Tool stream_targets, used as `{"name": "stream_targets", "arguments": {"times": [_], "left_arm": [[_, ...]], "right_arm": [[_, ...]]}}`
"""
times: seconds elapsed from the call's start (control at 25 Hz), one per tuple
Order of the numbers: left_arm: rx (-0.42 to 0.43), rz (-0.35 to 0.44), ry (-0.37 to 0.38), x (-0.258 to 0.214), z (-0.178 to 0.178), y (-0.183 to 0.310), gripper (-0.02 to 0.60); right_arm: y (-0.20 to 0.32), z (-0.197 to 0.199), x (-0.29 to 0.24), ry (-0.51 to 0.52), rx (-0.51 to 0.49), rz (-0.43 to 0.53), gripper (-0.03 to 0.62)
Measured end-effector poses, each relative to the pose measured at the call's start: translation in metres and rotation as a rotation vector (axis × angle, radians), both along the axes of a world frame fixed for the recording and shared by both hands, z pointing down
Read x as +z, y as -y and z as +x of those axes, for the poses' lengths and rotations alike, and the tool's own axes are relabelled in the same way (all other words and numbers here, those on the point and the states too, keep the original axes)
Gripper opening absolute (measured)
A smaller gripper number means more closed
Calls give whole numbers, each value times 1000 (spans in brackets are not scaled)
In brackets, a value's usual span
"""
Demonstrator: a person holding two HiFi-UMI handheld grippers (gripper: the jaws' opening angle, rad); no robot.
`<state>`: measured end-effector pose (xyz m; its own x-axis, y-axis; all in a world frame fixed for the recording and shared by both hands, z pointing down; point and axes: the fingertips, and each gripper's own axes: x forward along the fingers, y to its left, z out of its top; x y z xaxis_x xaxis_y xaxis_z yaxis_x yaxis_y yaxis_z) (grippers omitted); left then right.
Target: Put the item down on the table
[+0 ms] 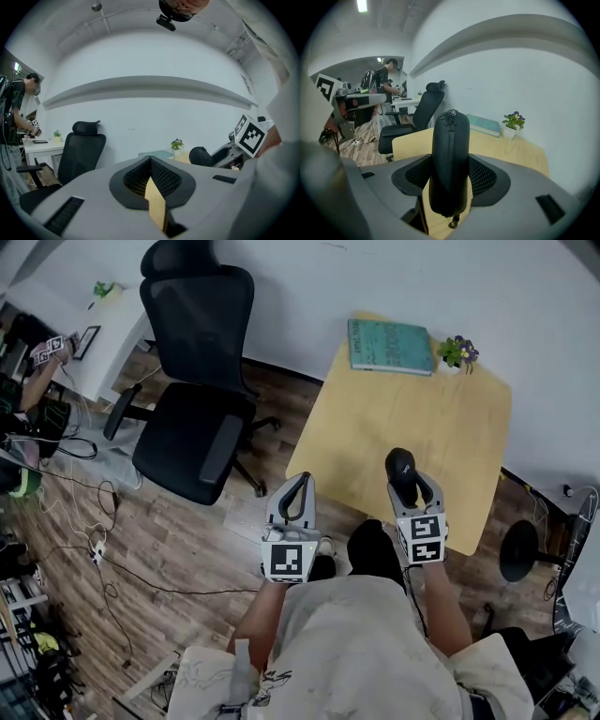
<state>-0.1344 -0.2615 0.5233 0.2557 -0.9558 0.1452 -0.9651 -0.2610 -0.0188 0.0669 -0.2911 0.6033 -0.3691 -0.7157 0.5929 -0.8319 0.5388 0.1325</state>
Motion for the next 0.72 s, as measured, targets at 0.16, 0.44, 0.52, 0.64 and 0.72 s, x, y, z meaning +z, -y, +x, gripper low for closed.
{"name": "stream_targets", "arguments": {"times": [0.16,0.44,0.52,0.64,0.72], "left_arm": [[-19,-22,6,13,-10,-6,8],[-61,-26,4,23,-26,-9,8],[-68,-27,2,23,-30,-11,8],[-69,-34,-3,25,-30,-14,8],[-63,-39,-6,27,-28,-17,8]], "right_arm": [[-6,-11,24,-66,-38,-64,253],[-7,-26,50,-188,-113,-133,253],[-7,-32,53,-217,-139,-139,252],[-9,-41,62,-265,-183,-136,249],[-11,-47,65,-312,-214,-112,247]]}}
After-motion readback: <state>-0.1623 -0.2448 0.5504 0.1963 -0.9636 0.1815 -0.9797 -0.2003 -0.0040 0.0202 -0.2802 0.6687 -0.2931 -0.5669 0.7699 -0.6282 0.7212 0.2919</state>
